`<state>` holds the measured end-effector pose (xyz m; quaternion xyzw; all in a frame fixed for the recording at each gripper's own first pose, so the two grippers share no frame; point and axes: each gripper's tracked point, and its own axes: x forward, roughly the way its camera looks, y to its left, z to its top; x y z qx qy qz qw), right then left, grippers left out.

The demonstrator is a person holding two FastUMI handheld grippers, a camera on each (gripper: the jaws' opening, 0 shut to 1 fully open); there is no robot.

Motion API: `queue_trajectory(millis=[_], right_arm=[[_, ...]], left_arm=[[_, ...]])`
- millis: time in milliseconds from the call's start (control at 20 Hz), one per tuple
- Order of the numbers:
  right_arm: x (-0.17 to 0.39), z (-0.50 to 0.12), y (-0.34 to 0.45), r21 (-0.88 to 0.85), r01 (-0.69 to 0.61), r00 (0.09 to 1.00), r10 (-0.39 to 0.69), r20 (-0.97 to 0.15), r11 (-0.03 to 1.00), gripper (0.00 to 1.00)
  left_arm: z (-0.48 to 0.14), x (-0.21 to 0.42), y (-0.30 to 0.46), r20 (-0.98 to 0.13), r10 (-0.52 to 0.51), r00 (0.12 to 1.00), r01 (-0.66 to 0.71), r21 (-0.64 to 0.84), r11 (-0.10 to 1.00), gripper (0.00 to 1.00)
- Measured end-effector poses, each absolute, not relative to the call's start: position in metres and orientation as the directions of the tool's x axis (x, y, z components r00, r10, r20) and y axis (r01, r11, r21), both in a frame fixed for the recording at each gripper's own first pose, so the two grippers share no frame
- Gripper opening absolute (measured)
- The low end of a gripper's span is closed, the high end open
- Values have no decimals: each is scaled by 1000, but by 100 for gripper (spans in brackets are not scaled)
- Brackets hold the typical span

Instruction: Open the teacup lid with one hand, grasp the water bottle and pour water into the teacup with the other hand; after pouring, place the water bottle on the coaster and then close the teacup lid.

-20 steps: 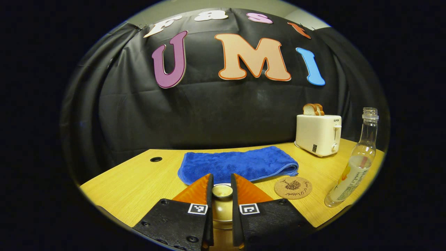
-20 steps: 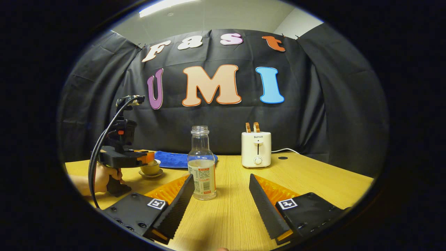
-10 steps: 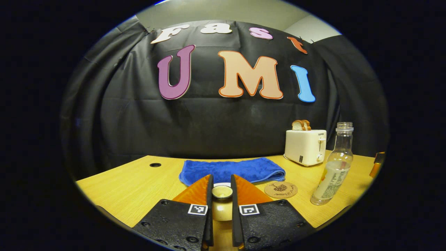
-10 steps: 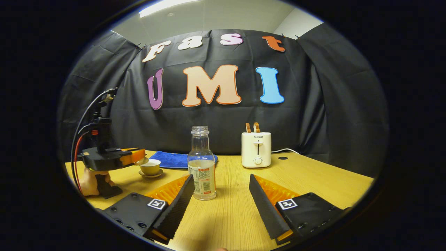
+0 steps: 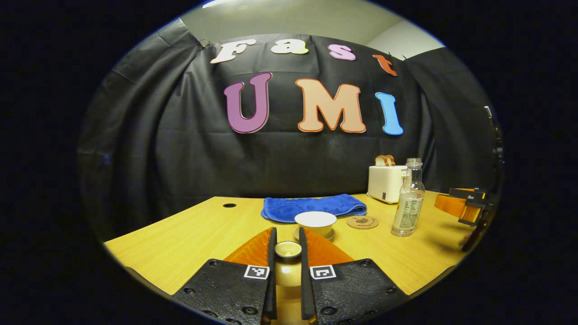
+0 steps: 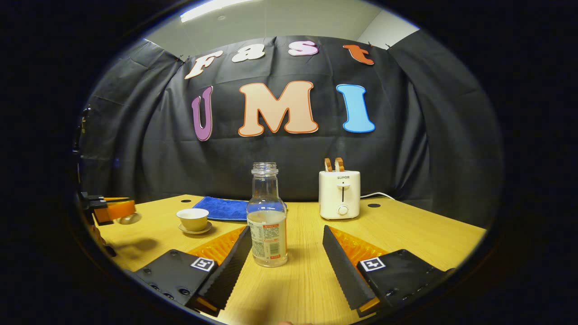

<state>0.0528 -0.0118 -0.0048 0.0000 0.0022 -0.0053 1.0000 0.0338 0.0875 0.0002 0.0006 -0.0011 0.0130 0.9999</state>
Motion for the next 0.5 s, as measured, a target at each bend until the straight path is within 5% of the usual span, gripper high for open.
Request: queue_trajectory(millis=[500], right_arm=[[100,-7,17,3,-29,1000,29,-8,1000,100]], left_arm=[[-2,28,88,2,24,1000,-24,1,1000,18]])
